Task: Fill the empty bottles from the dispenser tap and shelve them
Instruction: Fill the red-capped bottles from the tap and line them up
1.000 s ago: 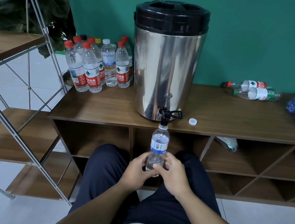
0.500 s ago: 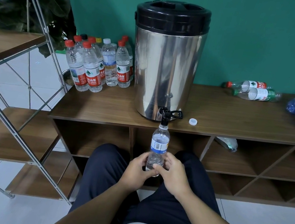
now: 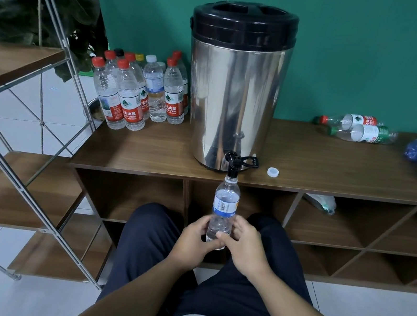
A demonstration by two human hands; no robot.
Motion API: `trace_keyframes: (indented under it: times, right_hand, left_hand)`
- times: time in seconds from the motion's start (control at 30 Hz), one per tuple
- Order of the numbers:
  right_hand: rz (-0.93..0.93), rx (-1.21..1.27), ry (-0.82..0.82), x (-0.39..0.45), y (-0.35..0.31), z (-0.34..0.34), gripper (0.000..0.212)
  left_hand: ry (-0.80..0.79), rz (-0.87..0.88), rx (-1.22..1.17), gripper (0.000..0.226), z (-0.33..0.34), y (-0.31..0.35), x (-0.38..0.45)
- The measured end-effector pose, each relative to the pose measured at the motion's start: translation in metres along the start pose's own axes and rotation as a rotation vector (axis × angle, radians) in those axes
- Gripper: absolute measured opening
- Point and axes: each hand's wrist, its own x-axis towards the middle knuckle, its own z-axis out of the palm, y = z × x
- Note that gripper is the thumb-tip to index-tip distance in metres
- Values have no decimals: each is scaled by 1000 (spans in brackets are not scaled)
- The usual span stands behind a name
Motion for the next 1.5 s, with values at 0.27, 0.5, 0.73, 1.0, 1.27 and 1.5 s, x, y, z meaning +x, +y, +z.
trace_keyframes:
  times: [0.27, 0.5, 0.73, 1.0, 1.27, 1.5]
  right_hand:
    - [-3, -3, -7, -1, -1, 0, 44]
    - [-3, -3, -3, -1, -1, 0, 45]
    - [-3, -12, -5, -1, -1, 0, 46]
    - [4, -8, -7, 0, 1, 0, 46]
    - [8, 4, -7, 0, 1, 1, 47]
    - [17, 16, -5, 0, -1, 0, 47]
  left_hand:
    - [-6, -1, 10, 51, 0, 1, -2]
    - [-5, 1, 8, 51, -1, 2, -2]
    - [-3, 5, 11, 50, -1, 2, -2]
    - [1, -3, -2, 52, 0, -2, 0]
    - [3, -2, 2, 50, 1, -2, 0]
    - [-1, -6, 3, 50, 0, -2, 0]
